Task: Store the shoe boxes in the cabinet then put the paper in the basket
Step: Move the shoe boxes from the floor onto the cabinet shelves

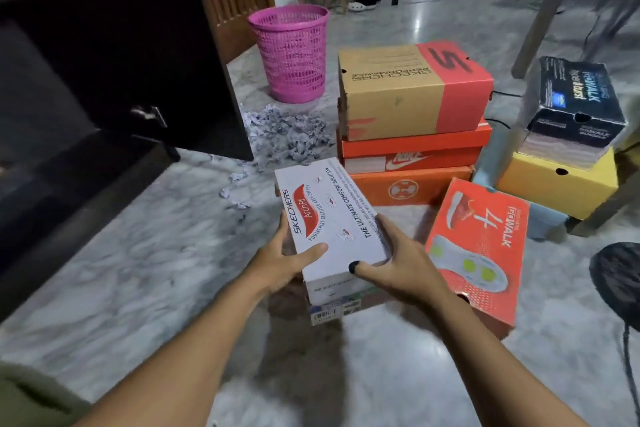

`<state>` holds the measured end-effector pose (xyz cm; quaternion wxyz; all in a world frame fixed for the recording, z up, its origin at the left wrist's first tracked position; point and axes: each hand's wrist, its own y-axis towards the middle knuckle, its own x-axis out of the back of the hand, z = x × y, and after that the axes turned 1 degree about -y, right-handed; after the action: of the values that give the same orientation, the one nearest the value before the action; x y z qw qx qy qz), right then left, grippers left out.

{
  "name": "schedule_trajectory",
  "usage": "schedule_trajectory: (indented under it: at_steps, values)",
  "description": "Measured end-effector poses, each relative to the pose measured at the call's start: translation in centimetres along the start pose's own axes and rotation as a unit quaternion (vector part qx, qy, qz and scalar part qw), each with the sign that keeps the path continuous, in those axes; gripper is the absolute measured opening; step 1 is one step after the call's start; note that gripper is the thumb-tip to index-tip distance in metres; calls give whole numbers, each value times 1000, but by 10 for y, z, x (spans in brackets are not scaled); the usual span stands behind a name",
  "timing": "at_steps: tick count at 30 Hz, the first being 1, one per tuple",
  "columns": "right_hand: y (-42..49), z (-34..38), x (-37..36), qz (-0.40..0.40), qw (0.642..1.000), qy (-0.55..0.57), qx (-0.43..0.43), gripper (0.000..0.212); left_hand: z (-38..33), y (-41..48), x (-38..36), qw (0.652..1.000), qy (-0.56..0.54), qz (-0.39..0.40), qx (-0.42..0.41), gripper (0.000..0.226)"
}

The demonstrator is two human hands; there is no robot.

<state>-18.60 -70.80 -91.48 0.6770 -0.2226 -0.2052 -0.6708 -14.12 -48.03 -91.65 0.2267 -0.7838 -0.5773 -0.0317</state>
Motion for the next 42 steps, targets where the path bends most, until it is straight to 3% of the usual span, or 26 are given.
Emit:
schedule_trajectory:
  at_steps: [4,10,19,22,23,26,29,35,42]
  values:
    - [49,34,-27,31,998,38,34,92,-11,4,54,998,11,-69,-7,80]
    - [101,113,-72,54,990,88,93,72,-38,0,160,993,36,-112,0,85]
    - [235,263,-155,163,975,28,146,113,-35,12,324,977,-30,-203,66,92]
    - [286,298,-187,197,969,-3,146,117,-28,31,362,964,-70,-240,94,89]
    - [301,304,-197,218,965,-1,147,110,-23,40,373,960,-72,-251,97,83]
    - [344,313,-225,254,956,5,147,57,-15,64,397,956,-79,-258,115,66]
    - [379,319,-247,293,946,-8,138,39,-7,88,416,958,-84,-236,139,48]
    - [436,302,-300,343,933,39,99,69,31,140,437,943,-126,-271,146,43]
    - [487,286,-353,313,943,23,110,79,77,196,445,895,-230,-368,103,62]
